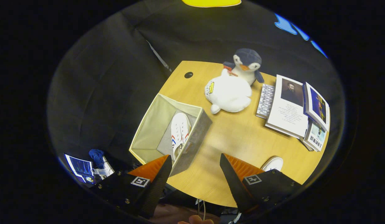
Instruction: Open the storage box then place both shoes into the box .Put the left shoe in first, then the right shoe, with the right side of both shoes facing outward in a uniform manner.
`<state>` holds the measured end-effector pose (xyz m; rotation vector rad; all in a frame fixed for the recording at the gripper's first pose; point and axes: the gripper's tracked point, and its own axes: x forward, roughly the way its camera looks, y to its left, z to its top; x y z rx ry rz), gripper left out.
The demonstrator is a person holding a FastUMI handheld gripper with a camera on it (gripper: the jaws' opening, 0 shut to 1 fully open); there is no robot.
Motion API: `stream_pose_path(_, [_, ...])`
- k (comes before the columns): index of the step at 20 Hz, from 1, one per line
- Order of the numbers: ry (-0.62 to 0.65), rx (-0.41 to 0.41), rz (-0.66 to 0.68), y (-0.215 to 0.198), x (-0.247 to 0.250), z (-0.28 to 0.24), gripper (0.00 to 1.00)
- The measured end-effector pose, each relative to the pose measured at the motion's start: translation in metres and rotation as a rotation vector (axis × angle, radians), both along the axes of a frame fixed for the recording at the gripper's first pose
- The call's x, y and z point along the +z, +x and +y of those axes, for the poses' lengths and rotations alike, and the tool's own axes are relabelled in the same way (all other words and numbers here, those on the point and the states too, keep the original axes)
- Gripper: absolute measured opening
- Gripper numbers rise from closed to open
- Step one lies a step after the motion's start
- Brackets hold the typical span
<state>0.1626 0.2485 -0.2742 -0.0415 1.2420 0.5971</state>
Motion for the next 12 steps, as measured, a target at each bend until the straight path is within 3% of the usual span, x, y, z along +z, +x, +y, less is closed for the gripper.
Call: stream_pose_path(12, [-0.03,-0.172,0.022,-0.011,-0.023,-0.114,0.95])
